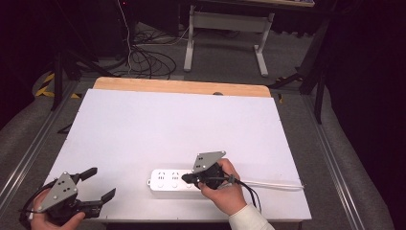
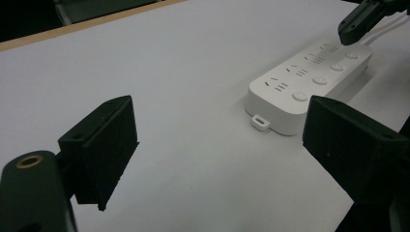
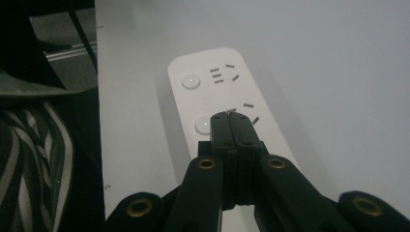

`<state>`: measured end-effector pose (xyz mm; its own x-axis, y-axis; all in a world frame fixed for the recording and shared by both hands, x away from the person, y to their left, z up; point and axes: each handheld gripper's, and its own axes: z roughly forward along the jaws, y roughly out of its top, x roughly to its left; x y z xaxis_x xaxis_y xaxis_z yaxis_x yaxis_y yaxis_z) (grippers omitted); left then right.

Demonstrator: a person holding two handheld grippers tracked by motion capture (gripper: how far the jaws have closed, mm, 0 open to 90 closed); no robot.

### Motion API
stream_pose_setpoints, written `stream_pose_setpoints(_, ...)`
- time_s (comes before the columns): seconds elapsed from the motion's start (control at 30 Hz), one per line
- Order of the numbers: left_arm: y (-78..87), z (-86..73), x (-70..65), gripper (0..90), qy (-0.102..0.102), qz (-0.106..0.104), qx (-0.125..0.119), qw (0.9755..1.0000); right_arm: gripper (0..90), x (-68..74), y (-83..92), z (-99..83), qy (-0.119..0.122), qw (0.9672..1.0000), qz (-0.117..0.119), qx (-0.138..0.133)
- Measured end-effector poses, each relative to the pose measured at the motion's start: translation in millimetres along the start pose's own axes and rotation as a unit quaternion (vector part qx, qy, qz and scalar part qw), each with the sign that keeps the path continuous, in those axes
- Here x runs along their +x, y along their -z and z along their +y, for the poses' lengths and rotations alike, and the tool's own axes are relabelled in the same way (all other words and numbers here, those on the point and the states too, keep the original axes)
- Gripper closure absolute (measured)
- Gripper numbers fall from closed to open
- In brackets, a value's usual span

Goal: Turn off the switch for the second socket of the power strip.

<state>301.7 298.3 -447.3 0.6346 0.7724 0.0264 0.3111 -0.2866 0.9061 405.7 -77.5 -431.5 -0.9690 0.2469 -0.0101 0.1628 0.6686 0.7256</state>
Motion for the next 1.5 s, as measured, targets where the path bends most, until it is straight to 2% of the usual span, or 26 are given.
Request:
stream_pose_setpoints(0.03, 0.1, 0.0, 0.0, 13.1, 0.0, 0.0, 0.0, 1.0, 90.0, 0.1, -1.8, -0.2, -0.002, 1.0, 0.0, 0.007)
stream_pose_setpoints(0.07, 0.2, 0.0, 0.0, 13.1, 0.0, 0.0, 0.0, 1.0, 90.0, -0.5, -4.5, -1.1, 0.0, 0.9997, -0.001, 0.025)
stream_pose_setpoints(0.17, 0.3, 0.0, 0.0, 13.1, 0.0, 0.0, 0.001, 1.0, 90.0, -1.3, -7.1, -2.5, -0.006, 0.999, -0.004, 0.045)
stream_pose_setpoints(0.5, 0.2, -0.1, 0.0, 13.3, 0.0, -0.001, 0.002, 1.0, 90.0, -0.8, -10.9, -3.9, -0.01, 0.9973, -0.002, 0.073)
stream_pose_setpoints(0.9, 0.1, -0.1, -0.2, 13.2, 0.0, -0.002, 0.003, 1.0, 90.0, 0.8, -13.0, -5.4, -0.012, 0.9972, -0.002, 0.074)
stream_pose_setpoints(1.5, 0.0, 0.0, -0.5, 13.2, 0.001, -0.002, 0.003, 1.0, 90.0, 3.5, -17.2, -6.2, -0.002, 0.9963, -0.018, 0.083)
